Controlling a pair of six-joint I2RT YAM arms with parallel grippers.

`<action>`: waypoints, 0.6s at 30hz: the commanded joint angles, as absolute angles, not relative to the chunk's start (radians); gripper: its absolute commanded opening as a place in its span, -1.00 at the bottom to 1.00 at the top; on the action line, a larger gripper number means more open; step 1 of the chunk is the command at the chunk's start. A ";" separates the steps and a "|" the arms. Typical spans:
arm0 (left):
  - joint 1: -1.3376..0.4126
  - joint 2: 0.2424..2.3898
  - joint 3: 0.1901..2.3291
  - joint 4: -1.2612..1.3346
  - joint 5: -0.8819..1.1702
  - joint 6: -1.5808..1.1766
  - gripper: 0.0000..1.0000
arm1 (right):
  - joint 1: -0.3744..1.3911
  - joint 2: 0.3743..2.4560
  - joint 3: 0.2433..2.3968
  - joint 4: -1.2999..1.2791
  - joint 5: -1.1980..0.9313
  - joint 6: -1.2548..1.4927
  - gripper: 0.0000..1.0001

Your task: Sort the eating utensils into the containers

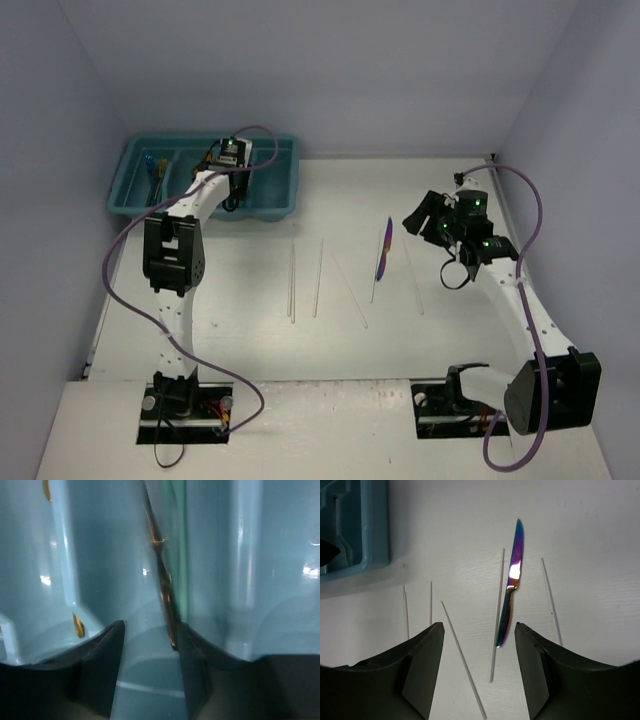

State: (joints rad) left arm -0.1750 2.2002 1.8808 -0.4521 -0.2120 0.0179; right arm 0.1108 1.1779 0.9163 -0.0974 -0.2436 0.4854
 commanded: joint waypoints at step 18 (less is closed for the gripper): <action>-0.275 1.341 1.529 -0.472 -0.105 -0.185 0.54 | 0.288 1.618 1.111 -0.218 0.069 0.482 0.08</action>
